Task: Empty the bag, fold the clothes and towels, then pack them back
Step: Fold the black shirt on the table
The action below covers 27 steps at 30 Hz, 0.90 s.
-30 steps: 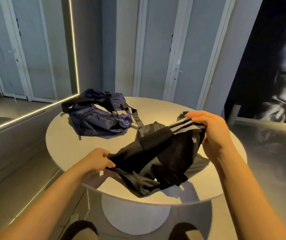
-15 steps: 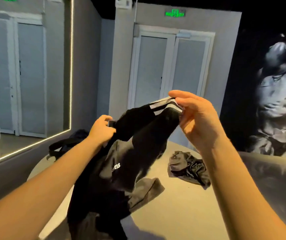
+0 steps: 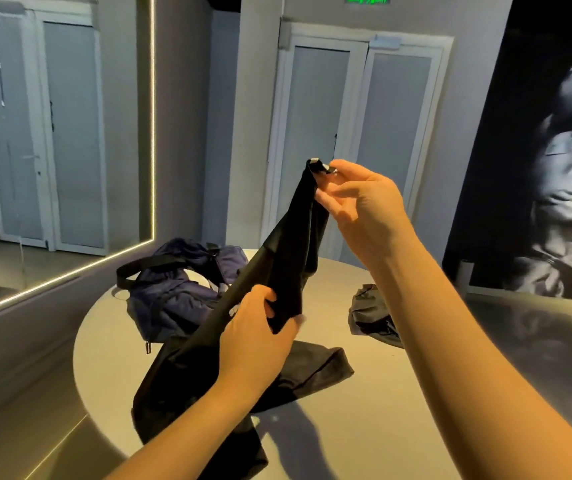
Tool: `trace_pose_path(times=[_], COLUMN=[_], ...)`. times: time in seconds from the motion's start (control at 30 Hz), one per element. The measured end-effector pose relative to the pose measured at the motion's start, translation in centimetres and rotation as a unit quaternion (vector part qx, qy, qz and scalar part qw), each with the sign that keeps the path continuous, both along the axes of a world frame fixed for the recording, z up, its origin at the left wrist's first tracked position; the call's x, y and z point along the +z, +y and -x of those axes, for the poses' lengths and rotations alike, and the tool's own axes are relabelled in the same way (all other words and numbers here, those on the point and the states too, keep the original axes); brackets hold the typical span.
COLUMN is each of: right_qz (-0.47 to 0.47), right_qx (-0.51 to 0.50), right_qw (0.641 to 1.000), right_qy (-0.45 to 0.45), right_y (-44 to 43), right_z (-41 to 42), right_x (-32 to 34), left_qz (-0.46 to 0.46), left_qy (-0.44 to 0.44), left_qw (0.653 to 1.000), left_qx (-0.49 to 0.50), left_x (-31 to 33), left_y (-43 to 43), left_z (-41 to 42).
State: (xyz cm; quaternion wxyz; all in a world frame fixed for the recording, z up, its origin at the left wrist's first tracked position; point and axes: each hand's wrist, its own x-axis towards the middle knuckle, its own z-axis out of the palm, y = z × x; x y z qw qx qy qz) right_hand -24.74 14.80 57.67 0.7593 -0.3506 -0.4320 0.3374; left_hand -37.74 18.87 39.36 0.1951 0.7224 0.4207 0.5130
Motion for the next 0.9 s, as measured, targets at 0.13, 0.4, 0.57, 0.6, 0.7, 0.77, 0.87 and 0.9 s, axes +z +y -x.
trace_pose_path(times=[0.13,0.4,0.57,0.6,0.7,0.77,0.87,0.9], right_qz=[-0.024,-0.025,-0.049,-0.043,-0.005,0.035,0.092,0.104], right_qx=[-0.047,-0.253,-0.306,-0.300,-0.251,-0.221,-0.232,-0.244], right_qw=[0.999,0.947,0.937,0.943,0.965,0.974,0.968,0.964], right_qy=[-0.011,-0.194,-0.160,-0.138,-0.070,-0.040,-0.035,-0.033], right_y=[0.0,0.6,0.2,0.1,-0.2,-0.2,0.0,0.0], right_z=[-1.7,-6.6,-9.3,-9.9,-11.0,-11.6,-12.8,-13.2], right_x=[0.4,0.3,2.5,3.1,4.3,3.9,1.9,1.1], left_qz=[0.046,0.190,0.161,0.145,0.152,0.156,0.073,0.066], left_qy=[-0.058,-0.234,-0.186,-0.192,-0.200,-0.140,-0.055,-0.059], left_qw=[0.996,0.940,0.957,0.958,0.936,0.940,0.975,0.975], left_qx=[-0.050,-0.161,-0.151,-0.153,-0.246,-0.271,-0.203,-0.203], left_x=[-0.5,6.3,12.2,13.2,15.6,15.7,13.9,13.2], left_y=[1.5,4.0,4.9,5.0,5.6,6.4,7.9,8.3], left_z=[0.1,4.3,5.7,5.6,4.7,3.8,1.6,0.9])
